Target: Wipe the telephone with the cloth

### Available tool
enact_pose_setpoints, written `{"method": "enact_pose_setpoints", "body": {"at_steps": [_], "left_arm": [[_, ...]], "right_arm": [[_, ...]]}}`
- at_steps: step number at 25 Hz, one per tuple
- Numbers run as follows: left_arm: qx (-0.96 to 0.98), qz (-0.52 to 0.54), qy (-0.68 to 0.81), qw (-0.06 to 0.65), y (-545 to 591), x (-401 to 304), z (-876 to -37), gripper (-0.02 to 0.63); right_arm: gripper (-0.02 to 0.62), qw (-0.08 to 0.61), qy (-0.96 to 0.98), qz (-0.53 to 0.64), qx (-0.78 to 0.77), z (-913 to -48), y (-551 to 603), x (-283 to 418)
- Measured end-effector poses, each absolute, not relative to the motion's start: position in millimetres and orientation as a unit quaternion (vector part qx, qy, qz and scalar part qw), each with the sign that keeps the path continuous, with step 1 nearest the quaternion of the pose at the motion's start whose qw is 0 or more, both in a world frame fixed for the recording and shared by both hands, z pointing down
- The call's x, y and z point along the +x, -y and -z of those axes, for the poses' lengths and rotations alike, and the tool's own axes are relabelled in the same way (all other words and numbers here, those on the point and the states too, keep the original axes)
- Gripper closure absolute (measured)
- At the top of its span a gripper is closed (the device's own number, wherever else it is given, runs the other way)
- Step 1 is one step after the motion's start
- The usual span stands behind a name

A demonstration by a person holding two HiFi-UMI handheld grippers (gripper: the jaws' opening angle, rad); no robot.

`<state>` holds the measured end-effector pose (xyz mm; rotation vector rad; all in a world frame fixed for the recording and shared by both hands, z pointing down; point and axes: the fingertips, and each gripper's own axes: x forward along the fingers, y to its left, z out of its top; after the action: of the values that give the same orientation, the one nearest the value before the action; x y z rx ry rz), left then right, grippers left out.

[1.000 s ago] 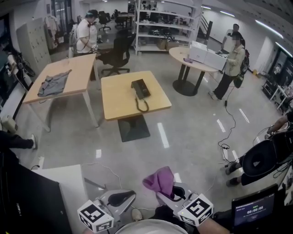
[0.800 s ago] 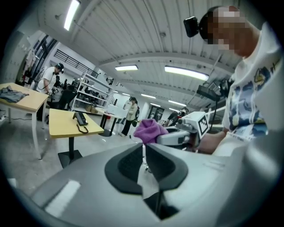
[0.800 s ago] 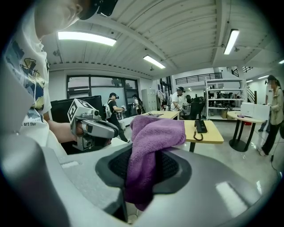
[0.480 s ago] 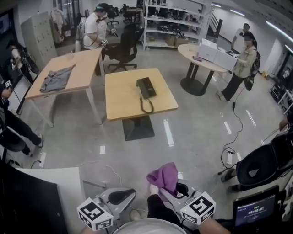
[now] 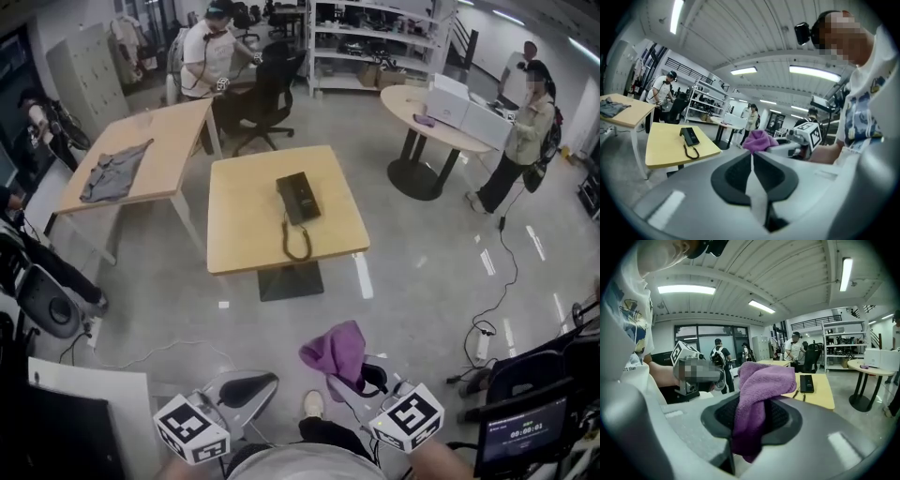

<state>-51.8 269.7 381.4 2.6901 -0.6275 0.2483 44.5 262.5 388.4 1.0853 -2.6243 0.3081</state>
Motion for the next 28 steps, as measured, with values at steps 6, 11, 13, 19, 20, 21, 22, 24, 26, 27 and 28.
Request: {"method": "enact_pose_setpoints", "body": {"at_steps": [6,11,13,19,20,21,22,24,26,27,28], "left_arm": [[0.947,-0.087,0.242,0.193,-227.0,-21.7,-379.0,0.586],[0.943,-0.085,0.249,0.203,-198.1,-14.3,-380.3,0.586],[0.943,-0.086,0.249,0.204,-184.5,-13.1,-381.9,0.586],[0.944,-0.077,0.241,0.211,-130.4,-11.9,-390.9,0.586],[0.944,-0.075,0.237,0.215,-118.9,-12.3,-393.7,0.586],[0.944,-0.071,0.235,0.221,-106.4,-13.2,-396.4,0.586],[0.942,-0.066,0.236,0.228,-92.7,-14.7,-398.6,0.586],[0.940,-0.059,0.236,0.240,-64.5,-18.2,-402.2,0.584],[0.940,-0.060,0.229,0.244,-39.5,-20.6,-406.2,0.581],[0.941,-0.063,0.224,0.244,-28.7,-21.7,-408.9,0.577],[0.942,-0.066,0.220,0.243,-18.4,-23.1,-412.4,0.575]], "right_arm": [[0.480,0.149,0.911,-0.108,0.368,-393.2,-219.4,80.1],[0.480,0.145,0.912,-0.119,0.365,-398.5,-190.8,86.6],[0.480,0.144,0.913,-0.120,0.363,-399.5,-177.6,85.8],[0.480,0.150,0.907,-0.116,0.376,-398.8,-132.1,88.3],[0.480,0.152,0.905,-0.116,0.381,-398.5,-123.9,89.3],[0.480,0.154,0.902,-0.117,0.385,-398.2,-115.5,90.1],[0.480,0.156,0.900,-0.118,0.390,-397.8,-106.8,90.5],[0.480,0.160,0.896,-0.118,0.398,-396.6,-88.2,89.5],[0.480,0.163,0.892,-0.120,0.405,-395.4,-69.6,86.8],[0.480,0.164,0.890,-0.122,0.409,-395.0,-60.6,85.0],[0.480,0.165,0.887,-0.123,0.413,-394.8,-51.6,83.0]]}}
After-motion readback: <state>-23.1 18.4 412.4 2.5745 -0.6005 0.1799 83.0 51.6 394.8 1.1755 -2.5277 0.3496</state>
